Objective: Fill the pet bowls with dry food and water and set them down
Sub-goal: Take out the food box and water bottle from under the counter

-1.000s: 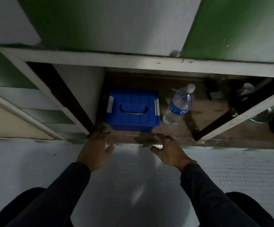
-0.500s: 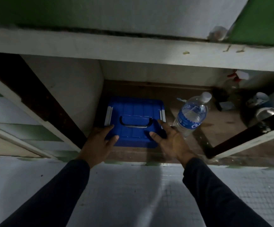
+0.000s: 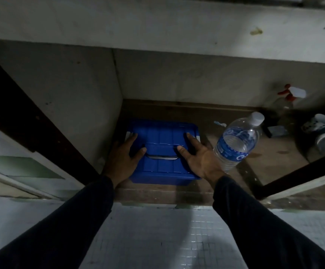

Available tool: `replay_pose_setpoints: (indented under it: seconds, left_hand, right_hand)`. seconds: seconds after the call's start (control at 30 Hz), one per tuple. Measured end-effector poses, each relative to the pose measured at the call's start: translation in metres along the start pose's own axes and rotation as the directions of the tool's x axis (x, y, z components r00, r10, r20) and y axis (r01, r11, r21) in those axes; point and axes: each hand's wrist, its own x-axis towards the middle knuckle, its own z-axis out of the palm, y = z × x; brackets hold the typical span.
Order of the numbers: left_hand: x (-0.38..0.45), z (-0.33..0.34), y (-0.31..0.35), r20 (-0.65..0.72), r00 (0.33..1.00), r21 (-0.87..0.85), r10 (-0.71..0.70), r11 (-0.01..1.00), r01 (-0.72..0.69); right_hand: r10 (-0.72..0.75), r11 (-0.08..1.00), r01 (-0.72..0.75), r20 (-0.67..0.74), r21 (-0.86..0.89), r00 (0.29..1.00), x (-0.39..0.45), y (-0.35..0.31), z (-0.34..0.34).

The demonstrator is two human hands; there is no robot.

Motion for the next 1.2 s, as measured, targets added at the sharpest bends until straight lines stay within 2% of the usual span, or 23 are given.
replay_pose_setpoints:
  seconds: [0.2, 0.43, 0.8, 1.0, 1.1, 1.2]
  left_hand:
    - [0.012, 0.006, -0.008, 0.001, 0.999, 0.035, -0.033, 0.999, 0.033]
    - [0.026, 0.008, -0.011, 0.048, 0.996, -0.001, -0.069, 0.998, 0.069]
    - [0.022, 0.008, -0.005, -0.001, 0.999, -0.056, -0.054, 0.997, 0.054]
    - [-0.002, 0.008, -0.005, -0.052, 0.998, -0.023, -0.044, 0.999, 0.043]
    - [-0.023, 0.005, -0.006, -0.032, 0.998, -0.082, -0.053, 0.995, 0.05]
    - [-0.049, 0.0, -0.003, 0.003, 0.997, -0.073, -0.082, 0.994, 0.082]
  right_hand:
    - [-0.005, 0.99, 0.001, -0.031, -0.138, 0.999, 0.008, 0.005, 0.008]
    - [-0.024, 0.995, 0.02, -0.046, -0.099, 0.999, 0.01, 0.008, 0.011]
    - [-0.027, 0.998, 0.023, -0.087, -0.053, 0.996, 0.01, 0.008, 0.014]
    - [-0.05, 0.999, 0.049, -0.134, -0.007, 0.99, -0.006, 0.016, 0.026]
    - [-0.058, 0.998, 0.056, -0.156, -0.02, 0.986, -0.022, 0.018, 0.03]
    - [-0.064, 0.998, 0.062, -0.153, -0.02, 0.986, -0.045, 0.019, 0.03]
